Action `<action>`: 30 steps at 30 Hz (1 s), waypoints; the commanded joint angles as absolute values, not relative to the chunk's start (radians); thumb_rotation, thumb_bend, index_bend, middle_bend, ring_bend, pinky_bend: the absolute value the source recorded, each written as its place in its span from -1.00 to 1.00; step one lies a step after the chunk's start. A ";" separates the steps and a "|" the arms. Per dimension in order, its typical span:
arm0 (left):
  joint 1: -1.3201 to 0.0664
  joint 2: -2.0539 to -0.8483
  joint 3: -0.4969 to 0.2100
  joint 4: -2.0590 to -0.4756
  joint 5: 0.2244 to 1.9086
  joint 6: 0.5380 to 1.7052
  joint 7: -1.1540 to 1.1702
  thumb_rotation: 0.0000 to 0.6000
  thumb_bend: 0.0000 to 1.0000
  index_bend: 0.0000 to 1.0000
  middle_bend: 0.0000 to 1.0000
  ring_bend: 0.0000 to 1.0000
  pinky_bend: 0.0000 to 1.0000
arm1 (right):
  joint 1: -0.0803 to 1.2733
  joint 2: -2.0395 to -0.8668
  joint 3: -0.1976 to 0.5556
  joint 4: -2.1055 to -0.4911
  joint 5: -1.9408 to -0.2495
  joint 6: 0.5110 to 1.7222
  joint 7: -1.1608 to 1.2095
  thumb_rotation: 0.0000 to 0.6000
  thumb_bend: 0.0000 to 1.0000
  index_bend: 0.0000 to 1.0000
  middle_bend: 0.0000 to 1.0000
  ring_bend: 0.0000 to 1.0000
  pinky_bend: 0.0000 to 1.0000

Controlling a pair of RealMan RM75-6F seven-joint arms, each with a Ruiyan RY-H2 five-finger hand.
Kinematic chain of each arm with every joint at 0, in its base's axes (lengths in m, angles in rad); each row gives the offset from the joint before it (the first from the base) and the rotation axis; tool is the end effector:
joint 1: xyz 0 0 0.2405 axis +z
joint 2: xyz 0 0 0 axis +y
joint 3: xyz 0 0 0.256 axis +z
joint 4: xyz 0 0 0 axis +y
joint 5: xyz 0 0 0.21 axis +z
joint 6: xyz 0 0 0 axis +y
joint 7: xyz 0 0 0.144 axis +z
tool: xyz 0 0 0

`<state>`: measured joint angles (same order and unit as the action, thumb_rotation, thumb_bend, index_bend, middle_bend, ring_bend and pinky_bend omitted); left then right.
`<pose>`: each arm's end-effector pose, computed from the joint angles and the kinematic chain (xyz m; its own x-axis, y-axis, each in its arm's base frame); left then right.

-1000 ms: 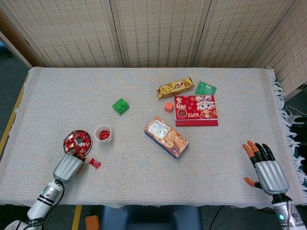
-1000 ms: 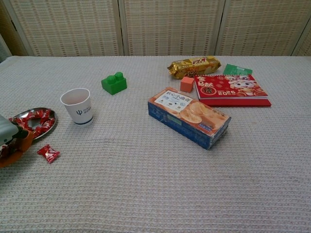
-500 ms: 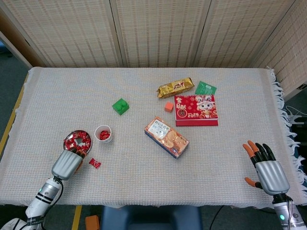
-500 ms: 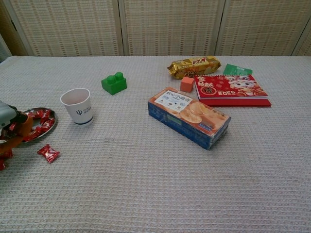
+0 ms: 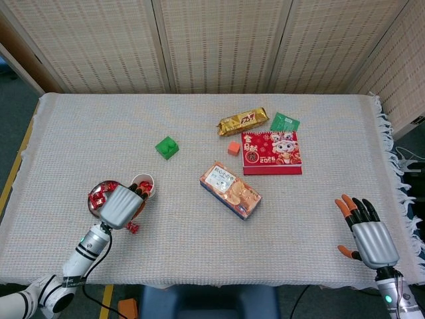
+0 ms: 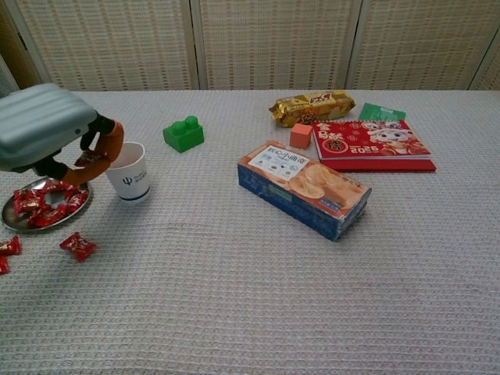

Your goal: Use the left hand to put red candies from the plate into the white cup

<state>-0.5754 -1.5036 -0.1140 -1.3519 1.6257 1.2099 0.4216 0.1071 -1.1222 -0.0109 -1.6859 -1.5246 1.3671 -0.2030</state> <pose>-0.1806 0.3112 0.0223 0.6628 -0.1760 0.7278 0.5654 -0.5196 -0.6405 -0.2992 -0.1712 0.1263 0.5151 -0.1637 0.8414 -0.8571 -0.0885 0.5075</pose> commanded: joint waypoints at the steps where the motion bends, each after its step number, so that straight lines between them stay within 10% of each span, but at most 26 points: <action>1: -0.624 -1.536 -0.155 -1.347 1.598 1.169 0.449 1.00 -0.02 0.17 0.14 0.08 0.88 | 0.105 -1.120 -0.010 -1.686 -1.523 1.370 -0.199 1.00 -0.95 -1.00 -1.00 -1.00 -0.89; 12: -0.678 -1.601 -0.169 -1.193 1.530 1.106 0.414 1.00 -0.02 0.15 0.12 0.05 0.80 | 0.095 -1.110 -0.012 -1.686 -1.529 1.389 -0.183 1.00 -0.95 -1.00 -1.00 -1.00 -0.89; 23: -0.689 -1.598 -0.132 -1.141 1.530 1.093 0.349 1.00 -0.14 -0.36 -0.35 -0.50 -0.09 | 0.098 -1.116 -0.009 -1.687 -1.524 1.384 -0.193 1.00 -0.95 -1.00 -1.00 -1.00 -0.89; 30: -0.673 -1.561 -0.117 -1.206 1.546 1.142 0.306 1.00 -0.19 -0.61 -0.65 -0.81 -0.27 | 0.097 -1.115 -0.010 -1.687 -1.526 1.386 -0.193 1.00 -0.95 -1.00 -1.00 -1.00 -0.89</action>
<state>-0.6816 -1.5736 -0.1224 -1.1854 1.5418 1.1269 0.3160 0.0970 -1.1156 -0.0100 -1.6865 -1.5253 1.3858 -0.1938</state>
